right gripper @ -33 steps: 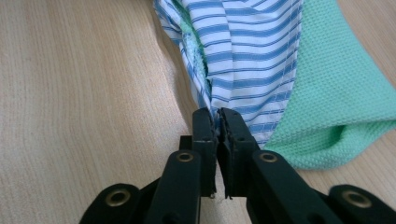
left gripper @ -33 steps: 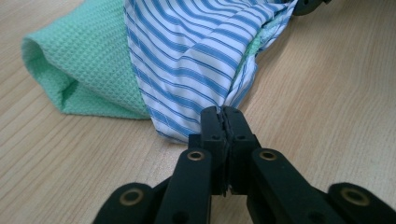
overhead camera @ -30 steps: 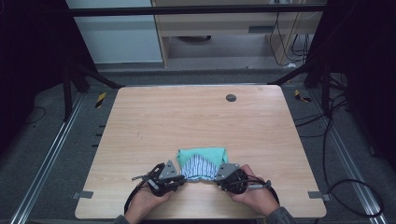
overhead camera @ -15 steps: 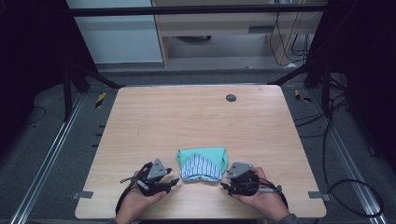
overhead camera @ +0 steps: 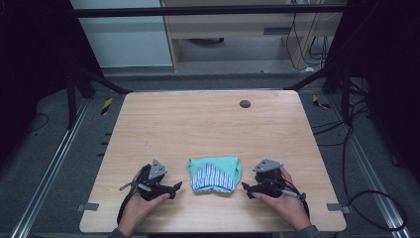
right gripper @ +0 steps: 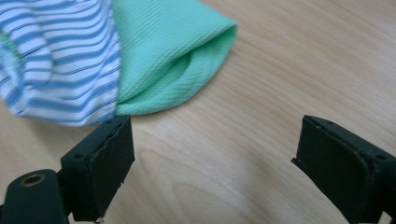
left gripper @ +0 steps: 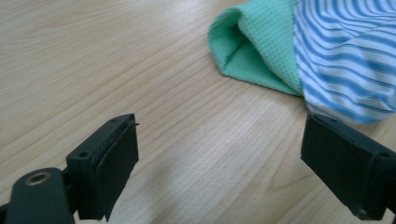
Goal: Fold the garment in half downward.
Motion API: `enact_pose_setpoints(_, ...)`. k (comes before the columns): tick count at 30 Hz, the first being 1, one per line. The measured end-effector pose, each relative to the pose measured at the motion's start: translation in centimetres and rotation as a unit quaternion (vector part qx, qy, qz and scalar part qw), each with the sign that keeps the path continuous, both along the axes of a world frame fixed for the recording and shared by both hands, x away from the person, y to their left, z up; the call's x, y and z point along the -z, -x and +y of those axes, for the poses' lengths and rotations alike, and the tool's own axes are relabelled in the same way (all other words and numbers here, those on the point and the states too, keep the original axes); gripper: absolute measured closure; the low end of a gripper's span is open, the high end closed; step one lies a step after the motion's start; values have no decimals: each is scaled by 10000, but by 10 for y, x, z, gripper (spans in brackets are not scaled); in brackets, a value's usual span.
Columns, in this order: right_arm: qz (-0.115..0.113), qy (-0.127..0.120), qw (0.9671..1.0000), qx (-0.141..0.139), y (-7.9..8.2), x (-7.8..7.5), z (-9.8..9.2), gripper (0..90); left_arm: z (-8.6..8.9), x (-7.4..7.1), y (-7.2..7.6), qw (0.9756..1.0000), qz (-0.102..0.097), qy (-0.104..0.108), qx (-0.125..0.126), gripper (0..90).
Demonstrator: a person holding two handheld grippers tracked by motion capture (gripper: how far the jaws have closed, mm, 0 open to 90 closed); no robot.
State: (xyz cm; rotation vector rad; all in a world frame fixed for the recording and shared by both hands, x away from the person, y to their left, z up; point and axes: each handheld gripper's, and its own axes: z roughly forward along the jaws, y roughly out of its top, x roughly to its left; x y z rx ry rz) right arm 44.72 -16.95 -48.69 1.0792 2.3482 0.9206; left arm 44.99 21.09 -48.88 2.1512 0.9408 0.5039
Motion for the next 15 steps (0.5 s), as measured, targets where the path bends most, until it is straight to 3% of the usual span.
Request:
enact_pose_setpoints(4,73,-134,9996,225,-6,1,-7,90,8,0,-4,9999,-2,55,-157,99)
enact_pose_setpoints(15,181,-281,9984,457,-18,0,-22,76,15,6,-16,9994,92,18,-332,85)
